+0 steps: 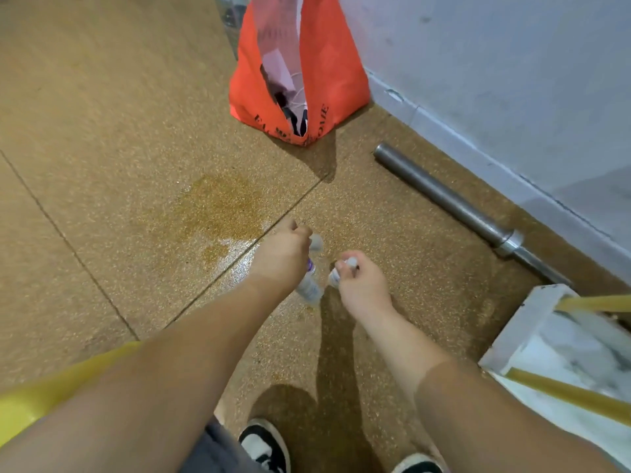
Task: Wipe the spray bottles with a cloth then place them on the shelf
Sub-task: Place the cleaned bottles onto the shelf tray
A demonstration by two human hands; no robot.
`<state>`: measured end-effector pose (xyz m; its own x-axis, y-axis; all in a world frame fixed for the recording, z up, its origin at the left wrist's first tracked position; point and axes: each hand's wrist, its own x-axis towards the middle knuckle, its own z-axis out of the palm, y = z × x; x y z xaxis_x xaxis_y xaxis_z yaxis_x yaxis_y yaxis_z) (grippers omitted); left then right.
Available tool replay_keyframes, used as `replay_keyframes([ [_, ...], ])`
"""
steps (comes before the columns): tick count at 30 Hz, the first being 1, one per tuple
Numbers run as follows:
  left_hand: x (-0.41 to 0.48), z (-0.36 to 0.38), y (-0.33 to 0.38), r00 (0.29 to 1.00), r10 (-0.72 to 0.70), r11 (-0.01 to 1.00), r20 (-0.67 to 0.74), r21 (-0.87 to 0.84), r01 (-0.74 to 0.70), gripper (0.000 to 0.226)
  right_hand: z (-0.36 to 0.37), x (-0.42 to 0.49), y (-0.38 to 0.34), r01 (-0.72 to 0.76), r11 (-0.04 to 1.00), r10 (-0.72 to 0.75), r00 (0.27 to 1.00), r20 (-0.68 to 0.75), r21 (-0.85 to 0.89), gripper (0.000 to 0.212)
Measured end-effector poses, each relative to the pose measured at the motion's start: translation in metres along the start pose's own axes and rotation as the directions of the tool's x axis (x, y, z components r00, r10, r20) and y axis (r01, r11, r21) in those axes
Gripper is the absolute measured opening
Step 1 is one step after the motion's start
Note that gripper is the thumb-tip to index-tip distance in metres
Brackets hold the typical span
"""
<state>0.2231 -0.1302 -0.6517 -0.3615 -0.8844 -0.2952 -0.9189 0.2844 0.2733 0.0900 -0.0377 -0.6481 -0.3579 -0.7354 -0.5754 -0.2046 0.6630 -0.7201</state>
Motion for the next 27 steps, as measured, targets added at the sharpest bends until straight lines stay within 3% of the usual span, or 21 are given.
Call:
replay_keyframes([
  [4,-0.042,-0.097,0.064,0.985,0.161,0.986,-0.061,-0.026,-0.162,0.021,-0.075,-0.075,-0.067,-0.017,0.999,0.019,0.997,-0.073,0.03,0.014],
  [12,-0.153,-0.32,0.206,0.919,0.391,0.92,-0.05,0.004,-0.391,0.013,-0.224,-0.261,-0.213,-0.064,0.994,0.081,0.979,-0.189,0.093,0.01],
  [18,-0.255,-0.454,0.322,0.799,0.598,0.798,0.061,0.051,-0.601,0.017,-0.335,-0.402,-0.268,-0.063,0.995,0.081,0.96,-0.268,0.076,0.01],
  [21,-0.306,-0.483,0.38,0.767,0.623,0.764,0.155,0.094,-0.639,0.028,-0.388,-0.459,-0.264,-0.086,0.996,0.093,0.943,-0.321,0.034,0.012],
  [27,-0.39,-0.47,0.481,0.728,0.681,0.725,0.075,0.064,-0.685,0.018,-0.475,-0.551,-0.208,-0.09,0.99,0.125,0.916,-0.382,0.107,0.01],
])
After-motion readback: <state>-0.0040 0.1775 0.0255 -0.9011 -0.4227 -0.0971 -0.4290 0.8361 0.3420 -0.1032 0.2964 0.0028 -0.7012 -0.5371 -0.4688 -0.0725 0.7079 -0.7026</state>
